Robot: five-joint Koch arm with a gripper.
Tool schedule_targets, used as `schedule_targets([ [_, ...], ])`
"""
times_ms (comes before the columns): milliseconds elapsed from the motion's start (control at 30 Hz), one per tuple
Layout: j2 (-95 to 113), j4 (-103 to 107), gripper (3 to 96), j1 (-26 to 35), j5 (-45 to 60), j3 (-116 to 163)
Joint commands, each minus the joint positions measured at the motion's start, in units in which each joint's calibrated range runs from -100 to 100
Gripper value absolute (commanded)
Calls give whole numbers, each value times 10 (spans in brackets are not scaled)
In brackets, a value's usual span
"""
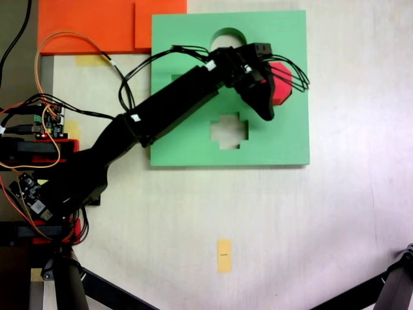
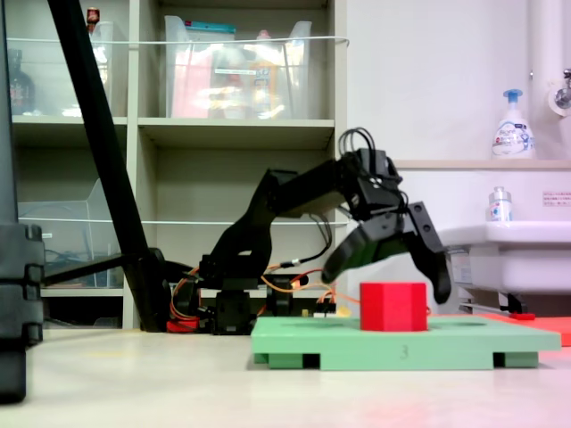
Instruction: Put the octagonal pillar block into the corresponding hole
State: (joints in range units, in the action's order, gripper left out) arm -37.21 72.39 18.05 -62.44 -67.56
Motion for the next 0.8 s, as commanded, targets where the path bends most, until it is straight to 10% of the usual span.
schedule_targets([
  [33,115,21,954,1,16,-33],
  [400,577,58,845,-37,200,-33],
  [533,710,51,555,-79,403,-29],
  [800,682,36,548,-168,475,41],
])
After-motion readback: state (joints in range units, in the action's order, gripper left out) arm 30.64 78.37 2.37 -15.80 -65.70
